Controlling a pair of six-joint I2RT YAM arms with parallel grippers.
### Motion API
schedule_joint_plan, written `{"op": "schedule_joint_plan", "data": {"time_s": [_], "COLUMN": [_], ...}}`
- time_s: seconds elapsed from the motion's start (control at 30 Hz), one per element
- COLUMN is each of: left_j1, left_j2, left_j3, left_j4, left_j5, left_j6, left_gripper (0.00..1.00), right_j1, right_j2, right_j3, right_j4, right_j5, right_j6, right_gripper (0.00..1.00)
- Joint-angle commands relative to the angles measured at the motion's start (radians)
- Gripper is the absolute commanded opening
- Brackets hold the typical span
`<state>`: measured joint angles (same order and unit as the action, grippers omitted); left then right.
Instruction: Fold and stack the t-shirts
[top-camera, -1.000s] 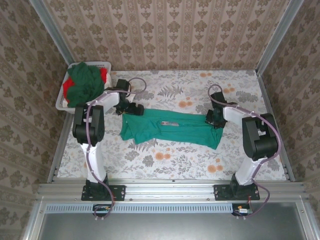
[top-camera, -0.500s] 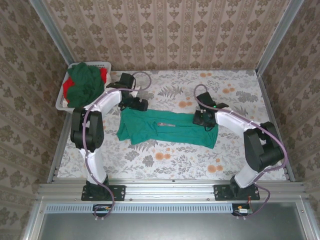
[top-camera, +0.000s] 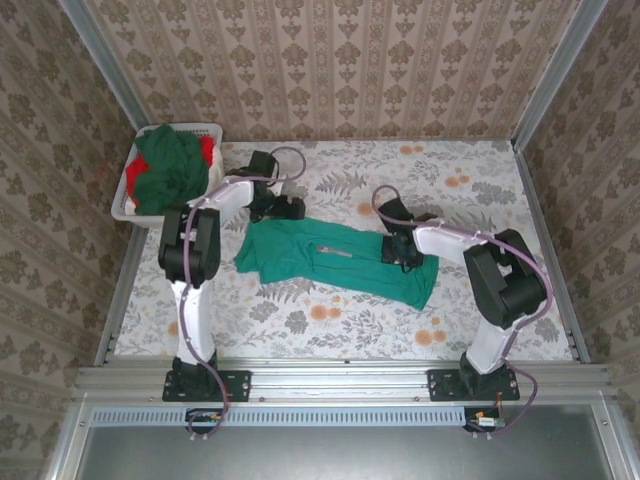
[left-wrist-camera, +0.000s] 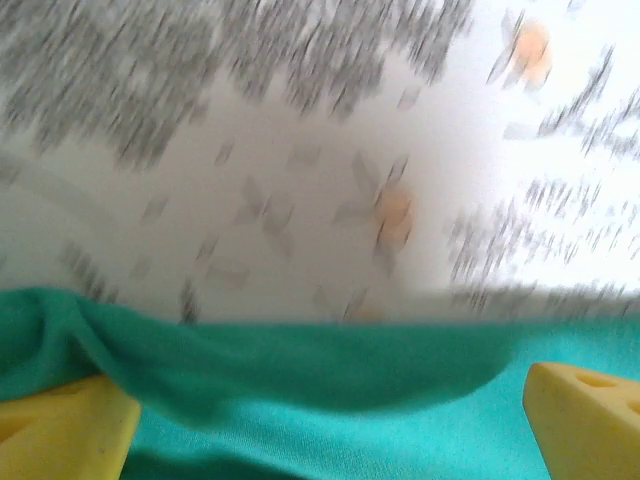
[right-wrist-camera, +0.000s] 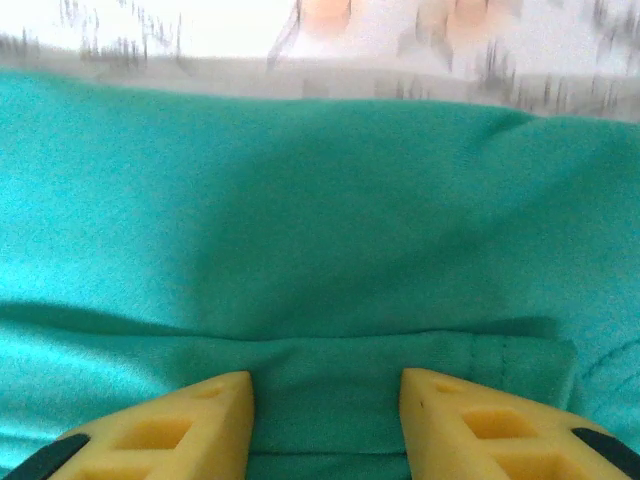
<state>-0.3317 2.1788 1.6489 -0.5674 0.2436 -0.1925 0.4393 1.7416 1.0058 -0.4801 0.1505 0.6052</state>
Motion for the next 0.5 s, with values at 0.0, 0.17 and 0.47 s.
{"op": "schedule_joint_plan", "data": {"time_s": [0.0, 0.17, 0.47], "left_j1": [-0.028, -0.078, -0.118], "left_j2": [0.138, 0.327, 0.304], "left_j3": [0.109, 0.453, 0.718], "left_j4": [-0.009, -0.055, -0.141], "left_j5": [0.118, 0.250, 0.284], "left_j6": [-0.049, -0.010, 0.052], "left_gripper": [1.00, 1.00, 1.00], "right_j1": [0.080, 0.183, 0.111], "right_j2": [-0.080, -0.179, -0.321], "right_j3": [-0.090, -0.144, -0.152], "right_j4": [-0.060, -0.101, -0.083], "right_j5": [-0.008, -0.017, 0.104], "right_j6": [0.099, 0.163, 0.055], "right_gripper": [0.46, 0.48, 0.54]}}
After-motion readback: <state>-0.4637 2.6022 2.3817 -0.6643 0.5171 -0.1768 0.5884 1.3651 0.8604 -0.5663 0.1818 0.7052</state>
